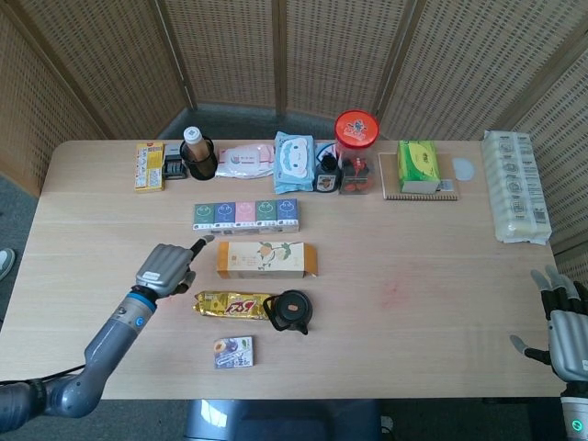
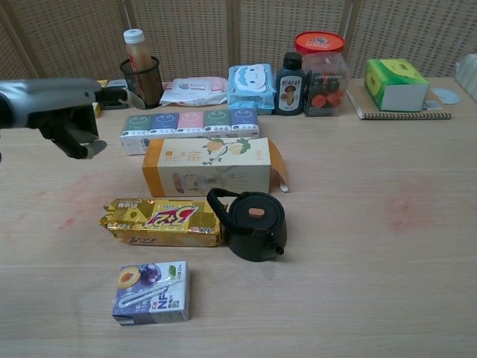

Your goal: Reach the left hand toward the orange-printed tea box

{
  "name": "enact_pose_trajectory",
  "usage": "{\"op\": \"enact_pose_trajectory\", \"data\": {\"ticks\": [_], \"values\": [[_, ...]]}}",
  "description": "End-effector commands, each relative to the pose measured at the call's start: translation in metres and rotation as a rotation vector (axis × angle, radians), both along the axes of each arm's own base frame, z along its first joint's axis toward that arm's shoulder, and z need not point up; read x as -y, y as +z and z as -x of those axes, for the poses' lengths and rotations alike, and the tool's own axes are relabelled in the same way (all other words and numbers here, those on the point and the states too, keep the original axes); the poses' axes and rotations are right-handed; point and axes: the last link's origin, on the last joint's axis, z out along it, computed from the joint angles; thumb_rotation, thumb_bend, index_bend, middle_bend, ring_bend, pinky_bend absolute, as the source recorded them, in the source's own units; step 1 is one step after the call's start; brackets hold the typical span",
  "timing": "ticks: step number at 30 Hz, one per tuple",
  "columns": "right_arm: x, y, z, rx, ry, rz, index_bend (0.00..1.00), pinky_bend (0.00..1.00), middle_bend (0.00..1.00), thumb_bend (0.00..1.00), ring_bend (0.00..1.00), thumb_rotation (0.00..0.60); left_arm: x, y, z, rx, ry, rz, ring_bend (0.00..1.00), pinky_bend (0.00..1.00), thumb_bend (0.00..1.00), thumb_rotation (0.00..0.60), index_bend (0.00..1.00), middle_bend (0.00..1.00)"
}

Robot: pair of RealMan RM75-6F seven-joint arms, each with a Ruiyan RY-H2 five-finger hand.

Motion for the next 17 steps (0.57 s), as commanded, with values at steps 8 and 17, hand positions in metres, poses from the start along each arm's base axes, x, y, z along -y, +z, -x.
{"op": "enact_pose_trajectory", "data": {"ticks": [8,17], "values": [[0.001,-0.001,0.001,-0.001,-0.003,-0.004,0.00,0.00,0.00,0.03,0.00,0.600,0.003,-0.040,-0.018,-0.067,-0.002,0.077,1.00,1.00,0.58,0.600,0.07,1.00],[0.000,0.001,0.001,0.005,-0.004,-0.001,0.00,0.00,0.00,0.03,0.00,0.600,0.003,-0.044,-0.025,-0.082,-0.007,0.078,1.00,1.00,0.58,0.600,0.07,1.00]]}}
